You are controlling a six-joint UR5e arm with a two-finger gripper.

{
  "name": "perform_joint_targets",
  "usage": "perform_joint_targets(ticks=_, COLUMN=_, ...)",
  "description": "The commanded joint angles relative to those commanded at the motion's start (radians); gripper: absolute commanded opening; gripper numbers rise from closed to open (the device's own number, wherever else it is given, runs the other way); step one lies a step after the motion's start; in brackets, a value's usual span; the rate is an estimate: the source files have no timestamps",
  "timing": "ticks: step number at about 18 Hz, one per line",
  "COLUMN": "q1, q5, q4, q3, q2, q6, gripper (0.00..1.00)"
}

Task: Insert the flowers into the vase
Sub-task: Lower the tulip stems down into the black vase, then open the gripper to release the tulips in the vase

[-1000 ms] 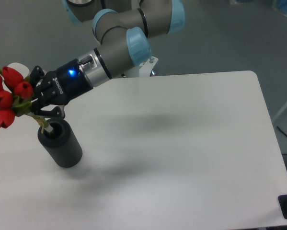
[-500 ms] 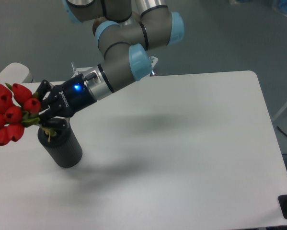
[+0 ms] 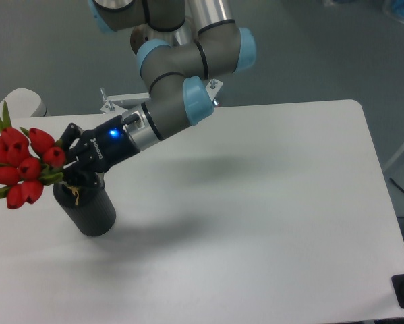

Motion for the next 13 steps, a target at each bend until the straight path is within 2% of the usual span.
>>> perform_joint_targets(ticks=9, q1=0.015, q5=0.003, q4=-0.003, q3=-0.011, q2=-0.017, q6=0.037, gripper=0.47)
perform_joint_targets(ticks=12, q1=0.031, q5=0.003, q4=-0.003, q3=-0.02, q2=-0.018, q6=0.069, gripper=0.71)
perform_joint_targets(ticks=13, q1=0.038, q5=0.003, q4=-0.003, q3=-0.022, q2=-0.018, q6=0.069, gripper=0.83)
